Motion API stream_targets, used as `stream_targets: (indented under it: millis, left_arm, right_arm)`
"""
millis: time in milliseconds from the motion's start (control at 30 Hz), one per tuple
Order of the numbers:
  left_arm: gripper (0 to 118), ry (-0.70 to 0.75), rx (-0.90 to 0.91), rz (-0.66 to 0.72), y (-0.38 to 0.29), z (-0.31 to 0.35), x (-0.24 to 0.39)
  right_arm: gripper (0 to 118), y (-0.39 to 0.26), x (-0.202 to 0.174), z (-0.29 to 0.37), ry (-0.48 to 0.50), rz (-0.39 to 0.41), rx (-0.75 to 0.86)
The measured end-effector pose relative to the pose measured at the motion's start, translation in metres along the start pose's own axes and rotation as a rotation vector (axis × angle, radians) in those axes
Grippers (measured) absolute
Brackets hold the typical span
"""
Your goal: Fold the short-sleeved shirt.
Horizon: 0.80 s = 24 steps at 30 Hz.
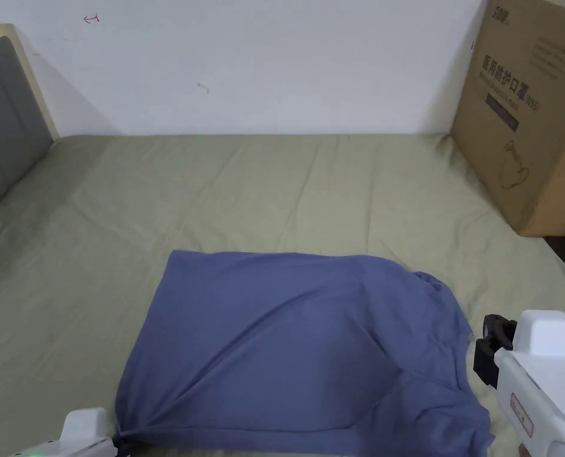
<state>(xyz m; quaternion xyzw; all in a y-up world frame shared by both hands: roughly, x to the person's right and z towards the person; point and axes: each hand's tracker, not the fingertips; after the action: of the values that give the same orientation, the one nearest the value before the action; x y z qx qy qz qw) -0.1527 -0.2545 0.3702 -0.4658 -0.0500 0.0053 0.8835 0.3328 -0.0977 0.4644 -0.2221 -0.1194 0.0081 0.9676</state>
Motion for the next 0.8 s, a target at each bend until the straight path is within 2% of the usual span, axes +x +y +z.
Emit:
stream_targets:
  millis: [100,133,167,200,233,267,300,400,467,533,567,600,633,667,733,800]
  left_arm:
    - [5,-0.007,0.051,-0.008,0.001,0.012,0.003]
    - [5,-0.015,0.062,-0.007,0.003,0.016,0.004]
    - [5,-0.021,0.07,-0.005,0.004,0.019,0.004]
    - [5,-0.024,0.08,-0.006,0.006,0.022,0.005]
    - [5,-0.029,0.086,-0.005,0.007,0.025,0.006]
    - [5,-0.033,0.093,-0.008,0.009,0.024,0.005]
    - [5,-0.034,0.1,-0.009,0.01,0.025,0.006]
    - [5,-0.04,0.113,-0.003,0.014,0.028,0.008]
    - [5,-0.048,0.116,0.007,0.016,0.028,0.008]
    - [5,-0.05,0.117,0.011,0.017,0.027,0.008]
    - [5,-0.048,0.117,0.01,0.018,0.027,0.009]
    - [5,-0.046,0.117,0.01,0.018,0.027,0.009]
    - [5,-0.047,0.116,0.012,0.019,0.026,0.008]
    - [5,-0.047,0.114,0.013,0.02,0.025,0.008]
    - [5,-0.05,0.115,0.032,0.02,0.025,0.006]
    - [5,-0.053,0.112,0.052,0.023,0.024,0.005]
  right_arm:
    - [3,-0.024,0.008,-0.008,-0.005,-0.01,-0.094]
    - [8,-0.036,0.011,-0.012,-0.009,-0.023,-0.129]
    - [26,-0.046,0.014,-0.016,-0.01,-0.031,-0.169]
    - [64,-0.058,0.016,-0.021,-0.006,-0.034,-0.224]
    - [86,-0.071,0.018,-0.028,0.012,-0.04,-0.28]
    - [97,-0.081,0.019,-0.031,0.015,-0.049,-0.309]
    - [98,-0.095,0.02,-0.035,0.02,-0.056,-0.34]
    - [98,-0.123,0.019,-0.048,0.02,-0.066,-0.45]
    - [92,-0.138,0.018,-0.052,0.033,-0.087,-0.489]
    - [74,-0.147,0.015,-0.057,0.036,-0.079,-0.529]
    - [61,-0.151,0.015,-0.059,0.044,-0.072,-0.534]
    - [33,-0.155,0.016,-0.061,0.052,-0.067,-0.537]
    - [15,-0.155,0.015,-0.063,0.053,-0.064,-0.542]
    - [9,-0.156,0.015,-0.064,0.055,-0.068,-0.538]
    - [6,-0.155,0.018,-0.063,0.067,-0.08,-0.526]
    - [5,-0.147,0.015,-0.059,0.046,-0.036,-0.48]
